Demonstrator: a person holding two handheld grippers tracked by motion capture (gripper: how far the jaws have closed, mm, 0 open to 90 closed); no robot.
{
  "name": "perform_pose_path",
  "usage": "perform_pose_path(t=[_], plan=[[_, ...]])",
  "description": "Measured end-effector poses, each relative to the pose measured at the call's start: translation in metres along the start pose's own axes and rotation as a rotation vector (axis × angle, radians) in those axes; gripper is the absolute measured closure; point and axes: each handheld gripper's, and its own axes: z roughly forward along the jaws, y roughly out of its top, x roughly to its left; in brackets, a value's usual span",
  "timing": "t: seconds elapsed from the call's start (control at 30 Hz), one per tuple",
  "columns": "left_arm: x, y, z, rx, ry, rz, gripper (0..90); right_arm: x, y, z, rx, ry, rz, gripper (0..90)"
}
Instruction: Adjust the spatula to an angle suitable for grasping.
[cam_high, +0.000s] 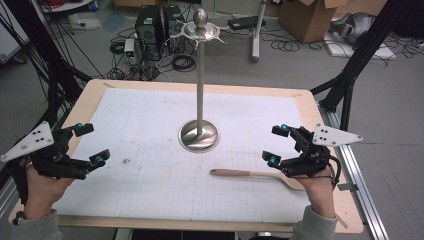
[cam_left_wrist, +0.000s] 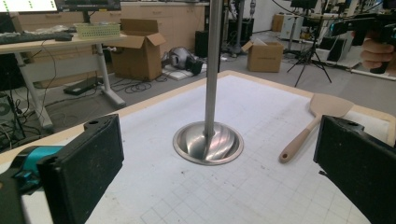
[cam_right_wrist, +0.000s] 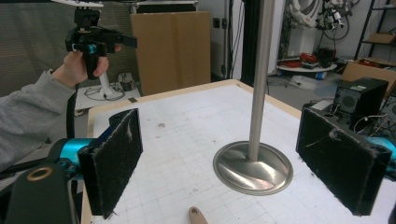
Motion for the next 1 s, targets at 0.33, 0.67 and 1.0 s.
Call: perform_pose_path(t=[0.33, 0.67, 1.0], plan=[[0.0, 0.0, 0.003, 0.005, -0.002, -0.004, 2.0, 0.002, -0.002, 0.001, 0.025, 0.009, -0.008, 14.0], [0.002, 0.0, 0.005, -0.001, 0.006, -0.006, 2.0, -0.007, -0.015, 0.007, 0.139, 0.04, 0.047, 15.5], [0.003, -0.001, 0.007, 0.008, 0.006, -0.012, 2.0, -0.001, -0.015, 0.014, 0.184, 0.058, -0.011, 26.3]])
